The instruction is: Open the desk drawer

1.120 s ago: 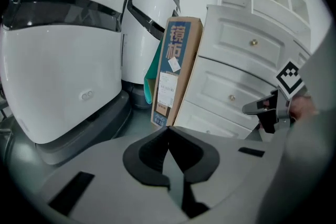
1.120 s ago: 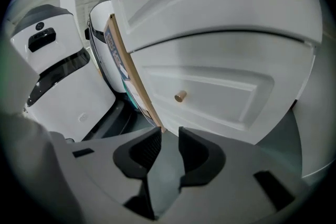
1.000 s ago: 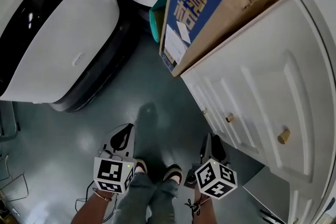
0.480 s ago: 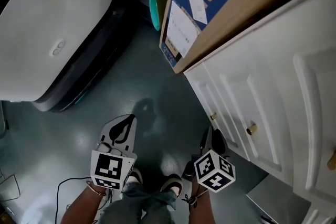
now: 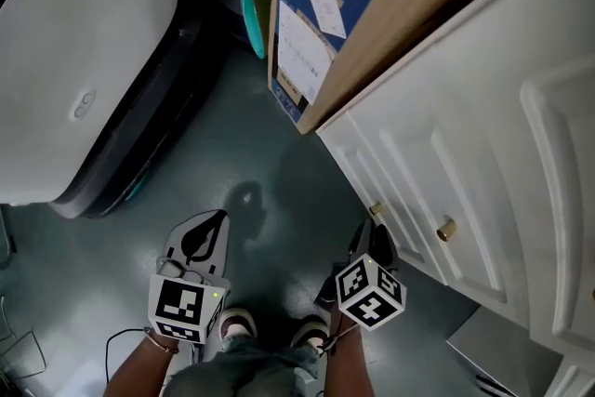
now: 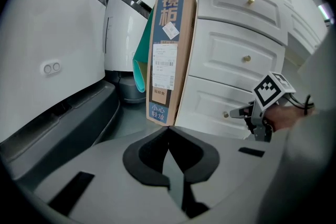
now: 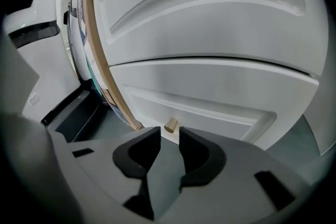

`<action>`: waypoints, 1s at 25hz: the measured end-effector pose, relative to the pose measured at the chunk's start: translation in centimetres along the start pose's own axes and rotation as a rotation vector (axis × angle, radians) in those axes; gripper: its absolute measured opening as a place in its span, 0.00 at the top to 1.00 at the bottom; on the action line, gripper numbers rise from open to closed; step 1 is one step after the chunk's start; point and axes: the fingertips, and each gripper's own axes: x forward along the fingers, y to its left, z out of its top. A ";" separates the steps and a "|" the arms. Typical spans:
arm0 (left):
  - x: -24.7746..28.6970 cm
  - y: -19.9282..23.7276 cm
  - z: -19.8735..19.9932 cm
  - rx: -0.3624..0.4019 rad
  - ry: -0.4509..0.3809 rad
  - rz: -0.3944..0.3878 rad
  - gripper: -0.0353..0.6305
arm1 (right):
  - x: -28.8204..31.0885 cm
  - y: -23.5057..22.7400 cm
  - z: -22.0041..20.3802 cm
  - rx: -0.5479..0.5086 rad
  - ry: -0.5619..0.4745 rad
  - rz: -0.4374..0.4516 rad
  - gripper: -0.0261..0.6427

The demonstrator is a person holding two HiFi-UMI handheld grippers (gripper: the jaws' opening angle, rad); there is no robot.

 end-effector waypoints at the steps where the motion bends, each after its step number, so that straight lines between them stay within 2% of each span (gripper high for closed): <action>1: 0.1 0.2 0.0 0.003 0.001 -0.001 0.92 | 0.3 0.0 0.0 -0.003 -0.004 -0.010 0.78; 11: 0.2 0.4 -0.6 0.025 0.018 -0.029 0.92 | 2.8 0.2 -0.2 0.007 -0.018 -0.105 0.77; 25: -0.7 1.0 -0.7 -0.006 0.025 0.011 0.92 | 3.8 -0.2 0.3 0.030 -0.033 -0.188 0.82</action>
